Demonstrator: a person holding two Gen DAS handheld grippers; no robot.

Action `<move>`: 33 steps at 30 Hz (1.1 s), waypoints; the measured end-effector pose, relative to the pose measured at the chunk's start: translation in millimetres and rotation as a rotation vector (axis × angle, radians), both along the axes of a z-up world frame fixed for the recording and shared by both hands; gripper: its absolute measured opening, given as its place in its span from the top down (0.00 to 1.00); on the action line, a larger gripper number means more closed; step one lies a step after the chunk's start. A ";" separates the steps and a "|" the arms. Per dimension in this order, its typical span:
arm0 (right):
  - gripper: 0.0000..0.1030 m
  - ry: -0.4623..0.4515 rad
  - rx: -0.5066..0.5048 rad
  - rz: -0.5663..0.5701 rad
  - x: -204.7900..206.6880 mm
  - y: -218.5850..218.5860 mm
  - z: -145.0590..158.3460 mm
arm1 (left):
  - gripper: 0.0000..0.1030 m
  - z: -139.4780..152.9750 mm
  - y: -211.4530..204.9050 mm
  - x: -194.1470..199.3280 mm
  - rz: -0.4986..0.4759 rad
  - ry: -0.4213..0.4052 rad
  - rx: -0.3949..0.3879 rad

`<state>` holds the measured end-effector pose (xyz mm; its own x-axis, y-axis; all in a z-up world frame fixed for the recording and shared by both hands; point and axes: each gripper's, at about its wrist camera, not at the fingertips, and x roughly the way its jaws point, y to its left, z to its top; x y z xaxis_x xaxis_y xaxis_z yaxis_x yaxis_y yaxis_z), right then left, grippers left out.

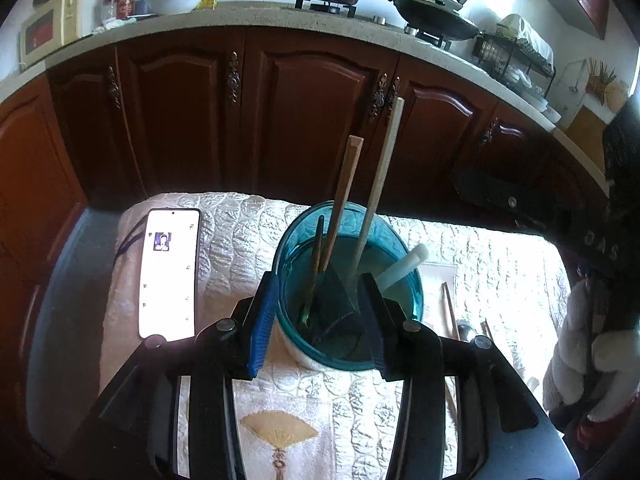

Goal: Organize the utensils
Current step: 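Drop the fork into the holder with the left gripper while the right gripper releases the chopstick there, then move both open grippers down to the chopsticks on the placemat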

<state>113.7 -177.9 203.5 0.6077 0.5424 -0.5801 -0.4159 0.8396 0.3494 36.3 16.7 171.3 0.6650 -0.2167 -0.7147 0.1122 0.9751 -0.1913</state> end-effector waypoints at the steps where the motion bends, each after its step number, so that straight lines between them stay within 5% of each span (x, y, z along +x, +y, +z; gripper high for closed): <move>1: 0.71 0.000 -0.002 -0.001 -4.2 -1.9 0.6 | 0.61 1.4 -1.9 -4.5 0.005 -0.004 0.003; 33: 0.59 -0.039 -0.146 -0.222 -145.3 -102.4 10.6 | 0.58 19.8 -75.5 -86.2 -0.014 -0.100 0.072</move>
<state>-31.6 -280.3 214.0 0.7260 0.3052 -0.6162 -0.2264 0.9522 0.2049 -49.9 -58.8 191.1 0.7309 -0.1771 -0.6591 0.1412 0.9841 -0.1079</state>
